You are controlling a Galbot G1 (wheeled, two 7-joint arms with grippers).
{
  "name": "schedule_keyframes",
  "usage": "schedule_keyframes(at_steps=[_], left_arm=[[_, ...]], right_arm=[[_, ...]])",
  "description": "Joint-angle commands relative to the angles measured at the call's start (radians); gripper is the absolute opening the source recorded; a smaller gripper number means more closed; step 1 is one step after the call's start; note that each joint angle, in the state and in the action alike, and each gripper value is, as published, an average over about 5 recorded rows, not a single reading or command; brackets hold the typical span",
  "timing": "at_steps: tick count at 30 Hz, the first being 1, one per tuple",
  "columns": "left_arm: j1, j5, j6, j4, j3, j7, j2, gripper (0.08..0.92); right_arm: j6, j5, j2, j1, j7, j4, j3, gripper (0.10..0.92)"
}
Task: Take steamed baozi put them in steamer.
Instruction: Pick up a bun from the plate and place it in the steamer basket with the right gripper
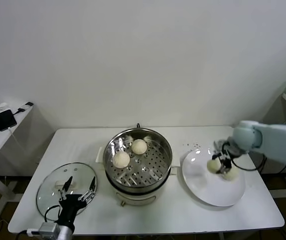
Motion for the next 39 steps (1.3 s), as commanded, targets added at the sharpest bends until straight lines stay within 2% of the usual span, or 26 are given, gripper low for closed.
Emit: schedule_keyframes(at_steps=[1, 5, 8, 16, 24, 39], left_arm=[[0.001, 0.001, 0.000, -0.002, 0.001, 0.001, 0.002, 0.823], [-0.001, 0.004, 0.000, -0.001, 0.006, 0.000, 0.000, 0.823], [-0.002, 0.011, 0.000, 0.000, 0.014, 0.000, -0.003, 0.823], [-0.002, 0.011, 0.001, -0.003, 0.009, 0.000, -0.005, 0.823], [0.003, 0.010, -0.002, -0.002, 0.002, 0.001, -0.004, 0.823], [0.007, 0.008, 0.000, -0.002, 0.000, 0.001, -0.005, 0.823]], right_arm=[[0.281, 0.084, 0.223, 0.412, -0.141, -0.049, -0.077, 0.628], [0.403, 0.093, 0.335, 0.446, -0.142, 0.045, -0.012, 0.626], [0.458, 0.041, 0.401, 0.418, -0.130, 0.145, 0.045, 0.627], [0.603, -0.309, 0.558, 0.198, -0.067, 0.285, 0.161, 0.623], [0.656, -0.507, 0.639, 0.024, -0.008, 0.204, 0.172, 0.622], [0.638, -0.546, 0.647, -0.105, 0.017, 0.085, 0.148, 0.620]])
